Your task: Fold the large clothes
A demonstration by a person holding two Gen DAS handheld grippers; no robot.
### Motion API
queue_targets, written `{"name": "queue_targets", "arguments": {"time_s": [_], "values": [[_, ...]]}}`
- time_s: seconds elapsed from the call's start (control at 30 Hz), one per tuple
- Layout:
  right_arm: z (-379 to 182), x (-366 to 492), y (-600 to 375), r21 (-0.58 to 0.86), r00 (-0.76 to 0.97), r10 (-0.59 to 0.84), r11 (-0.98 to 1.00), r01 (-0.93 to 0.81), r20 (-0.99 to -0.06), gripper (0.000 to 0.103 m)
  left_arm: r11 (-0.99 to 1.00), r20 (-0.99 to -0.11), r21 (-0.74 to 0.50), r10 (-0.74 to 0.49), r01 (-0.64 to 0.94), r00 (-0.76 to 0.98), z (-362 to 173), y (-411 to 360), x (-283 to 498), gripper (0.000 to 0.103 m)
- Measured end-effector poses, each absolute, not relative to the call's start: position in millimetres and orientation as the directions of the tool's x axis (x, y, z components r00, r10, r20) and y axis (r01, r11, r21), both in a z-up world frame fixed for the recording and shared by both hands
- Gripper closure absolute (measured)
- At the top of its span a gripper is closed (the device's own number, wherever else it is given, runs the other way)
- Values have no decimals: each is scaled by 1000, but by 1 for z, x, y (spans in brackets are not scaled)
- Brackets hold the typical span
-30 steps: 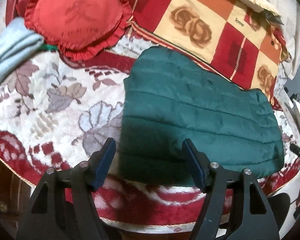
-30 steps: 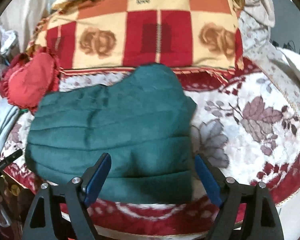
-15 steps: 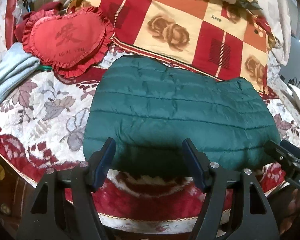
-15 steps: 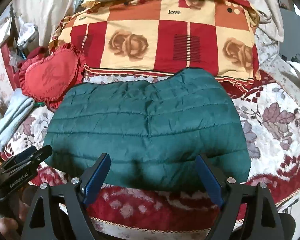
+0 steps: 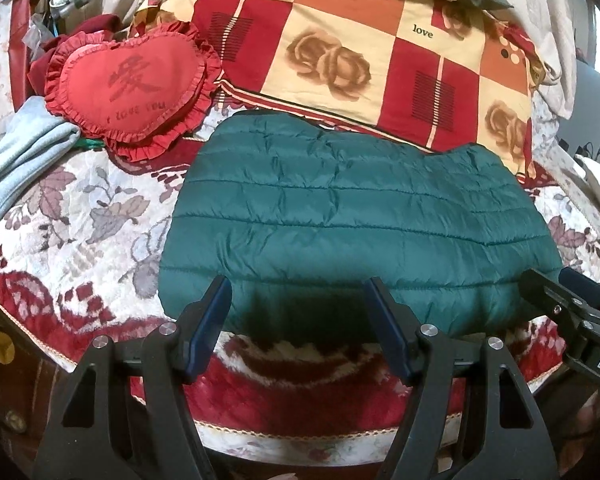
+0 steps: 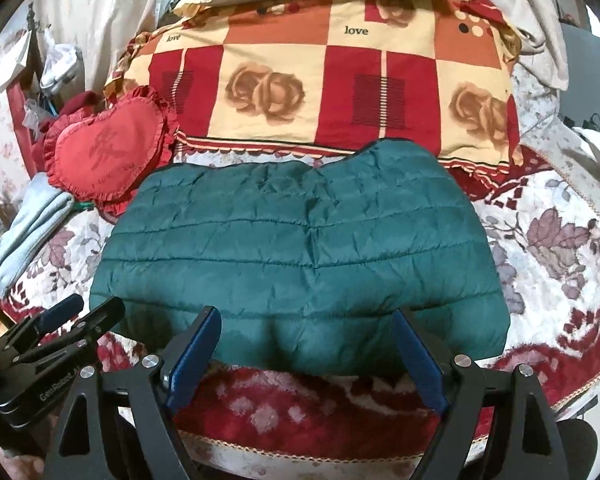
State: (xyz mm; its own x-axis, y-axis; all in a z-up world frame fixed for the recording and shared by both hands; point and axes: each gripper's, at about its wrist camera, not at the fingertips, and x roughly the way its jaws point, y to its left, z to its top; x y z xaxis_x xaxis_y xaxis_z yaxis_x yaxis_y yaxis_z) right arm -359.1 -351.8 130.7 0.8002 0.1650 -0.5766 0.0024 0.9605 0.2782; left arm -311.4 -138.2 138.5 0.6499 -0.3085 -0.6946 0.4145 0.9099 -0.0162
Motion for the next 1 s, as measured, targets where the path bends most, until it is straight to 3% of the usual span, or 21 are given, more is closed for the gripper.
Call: {"name": "queue_targets", "arguments": {"time_s": [1.0], "values": [[130, -362, -346, 290, 796, 194, 957, -24, -573, 18, 910, -671, 78, -253, 406, 697, 143, -141, -324, 34]]}}
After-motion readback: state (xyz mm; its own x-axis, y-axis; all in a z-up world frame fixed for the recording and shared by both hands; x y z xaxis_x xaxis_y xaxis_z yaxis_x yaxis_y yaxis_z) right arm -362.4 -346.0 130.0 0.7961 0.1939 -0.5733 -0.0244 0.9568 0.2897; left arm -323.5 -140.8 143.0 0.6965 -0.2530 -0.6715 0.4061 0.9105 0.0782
